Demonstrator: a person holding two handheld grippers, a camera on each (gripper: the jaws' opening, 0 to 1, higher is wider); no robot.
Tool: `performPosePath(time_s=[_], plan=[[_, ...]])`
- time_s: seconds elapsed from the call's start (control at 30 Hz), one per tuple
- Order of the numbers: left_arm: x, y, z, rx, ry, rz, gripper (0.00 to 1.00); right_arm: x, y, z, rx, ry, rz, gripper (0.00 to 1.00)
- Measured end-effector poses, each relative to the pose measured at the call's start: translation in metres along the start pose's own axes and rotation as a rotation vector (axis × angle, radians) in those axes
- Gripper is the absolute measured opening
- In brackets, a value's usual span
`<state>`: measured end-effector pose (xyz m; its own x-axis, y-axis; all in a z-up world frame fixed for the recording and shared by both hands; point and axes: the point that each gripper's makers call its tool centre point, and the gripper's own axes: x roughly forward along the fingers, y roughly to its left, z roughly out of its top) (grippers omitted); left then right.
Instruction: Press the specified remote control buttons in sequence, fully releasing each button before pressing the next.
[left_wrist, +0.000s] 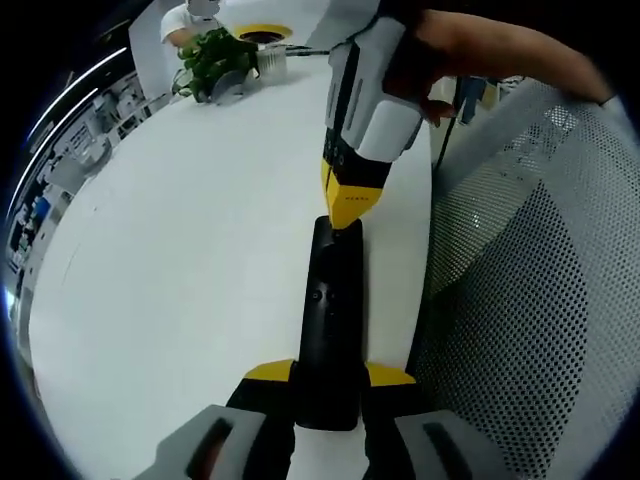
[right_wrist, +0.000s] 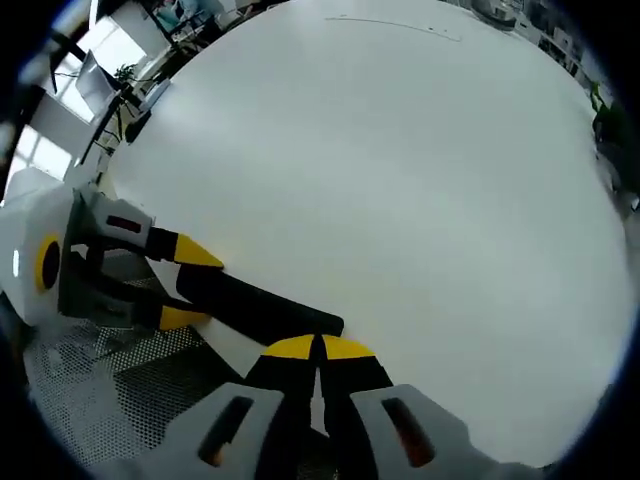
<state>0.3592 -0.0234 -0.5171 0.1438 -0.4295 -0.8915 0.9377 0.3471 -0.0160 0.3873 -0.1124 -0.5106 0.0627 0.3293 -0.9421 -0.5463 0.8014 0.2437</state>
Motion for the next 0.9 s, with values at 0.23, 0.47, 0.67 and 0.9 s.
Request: performPosePath(time_s=[0.23, 0.47, 0.67, 0.9], plan=[[0.0000, 0.0001, -0.0028, 0.020, 0.019, 0.005, 0.24, 0.0001, -0.0035, 0.0010, 0.062, 0.004, 0.066, 0.00], [0.0003, 0.0002, -0.0031, 0.033, 0.020, 0.003, 0.24, -0.0051, -0.0079, 0.0057, 0.047, -0.030, 0.026, 0.00], [0.0006, 0.0000, -0.0021, 0.046, 0.022, 0.002, 0.24, -0.0042, -0.0093, 0.0054, 0.070, -0.027, 0.035, 0.00], [0.0020, 0.0004, 0.0013, 0.039, 0.021, 0.005, 0.24, -0.0019, -0.0103, -0.0023, 0.084, 0.007, 0.027, 0.00]])
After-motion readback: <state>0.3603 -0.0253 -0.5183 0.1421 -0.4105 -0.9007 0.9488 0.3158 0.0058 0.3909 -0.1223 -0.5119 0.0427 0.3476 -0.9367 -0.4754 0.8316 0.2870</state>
